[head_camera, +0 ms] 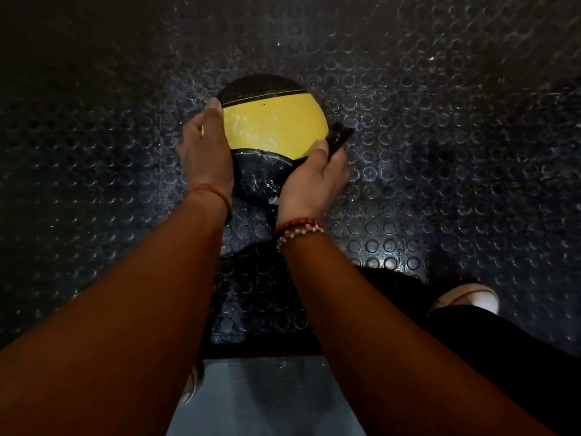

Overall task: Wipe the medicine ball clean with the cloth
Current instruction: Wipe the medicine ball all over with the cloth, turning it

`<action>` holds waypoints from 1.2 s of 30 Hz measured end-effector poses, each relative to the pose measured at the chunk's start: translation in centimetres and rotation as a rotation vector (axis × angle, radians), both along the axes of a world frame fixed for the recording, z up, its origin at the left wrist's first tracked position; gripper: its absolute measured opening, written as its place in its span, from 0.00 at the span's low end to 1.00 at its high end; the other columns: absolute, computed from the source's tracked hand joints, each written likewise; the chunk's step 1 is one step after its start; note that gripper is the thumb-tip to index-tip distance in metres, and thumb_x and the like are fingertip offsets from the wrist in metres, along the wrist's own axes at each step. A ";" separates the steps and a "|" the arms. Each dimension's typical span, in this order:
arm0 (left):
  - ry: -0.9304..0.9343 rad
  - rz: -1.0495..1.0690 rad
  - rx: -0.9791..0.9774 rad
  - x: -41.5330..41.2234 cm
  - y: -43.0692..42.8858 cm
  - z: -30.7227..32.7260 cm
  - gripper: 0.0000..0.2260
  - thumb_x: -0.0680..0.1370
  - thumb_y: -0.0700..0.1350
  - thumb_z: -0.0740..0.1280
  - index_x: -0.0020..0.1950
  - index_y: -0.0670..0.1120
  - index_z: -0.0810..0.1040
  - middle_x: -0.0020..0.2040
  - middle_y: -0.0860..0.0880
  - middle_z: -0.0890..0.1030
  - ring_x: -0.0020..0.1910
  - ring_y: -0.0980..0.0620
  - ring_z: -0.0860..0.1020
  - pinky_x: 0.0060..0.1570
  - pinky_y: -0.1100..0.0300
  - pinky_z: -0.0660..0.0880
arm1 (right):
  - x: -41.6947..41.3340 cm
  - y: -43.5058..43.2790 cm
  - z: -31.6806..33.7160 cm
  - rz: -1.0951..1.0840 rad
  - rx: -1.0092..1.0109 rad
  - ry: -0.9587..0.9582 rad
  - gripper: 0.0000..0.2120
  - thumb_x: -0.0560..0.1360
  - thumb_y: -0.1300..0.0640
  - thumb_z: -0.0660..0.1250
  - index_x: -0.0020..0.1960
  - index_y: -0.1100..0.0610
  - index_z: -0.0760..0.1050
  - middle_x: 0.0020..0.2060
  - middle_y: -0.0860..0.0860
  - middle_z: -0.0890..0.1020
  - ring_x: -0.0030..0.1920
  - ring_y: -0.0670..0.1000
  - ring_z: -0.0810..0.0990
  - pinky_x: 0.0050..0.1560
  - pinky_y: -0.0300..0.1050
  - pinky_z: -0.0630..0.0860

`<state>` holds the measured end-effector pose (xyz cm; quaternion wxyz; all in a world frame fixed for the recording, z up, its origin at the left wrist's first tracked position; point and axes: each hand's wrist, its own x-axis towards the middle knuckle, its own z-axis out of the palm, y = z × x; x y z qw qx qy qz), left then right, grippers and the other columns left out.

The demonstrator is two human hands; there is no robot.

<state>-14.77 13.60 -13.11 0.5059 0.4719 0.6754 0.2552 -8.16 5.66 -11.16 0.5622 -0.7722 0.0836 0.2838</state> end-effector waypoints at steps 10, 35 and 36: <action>-0.136 0.046 -0.082 -2.8 1.4 -4.7 0.35 0.67 0.76 0.61 0.60 0.52 0.80 0.63 0.44 0.80 0.63 0.41 0.78 0.65 0.38 0.72 | 5.0 1.0 -1.6 0.098 0.003 0.191 0.18 0.81 0.54 0.57 0.66 0.60 0.72 0.62 0.52 0.75 0.58 0.49 0.73 0.66 0.42 0.65; 0.070 -0.069 0.171 -2.6 -1.4 2.8 0.22 0.82 0.56 0.60 0.75 0.53 0.69 0.70 0.51 0.66 0.65 0.56 0.68 0.66 0.60 0.64 | 3.2 3.2 0.4 0.486 -0.125 -0.111 0.18 0.79 0.45 0.54 0.57 0.51 0.77 0.54 0.54 0.78 0.48 0.54 0.78 0.49 0.49 0.76; 0.058 -0.138 0.200 -2.6 -1.3 2.6 0.21 0.82 0.55 0.60 0.75 0.53 0.69 0.69 0.51 0.66 0.66 0.57 0.68 0.68 0.60 0.63 | 3.3 3.3 0.4 0.523 -0.096 -0.125 0.18 0.78 0.45 0.54 0.57 0.50 0.77 0.53 0.54 0.78 0.48 0.53 0.78 0.50 0.49 0.76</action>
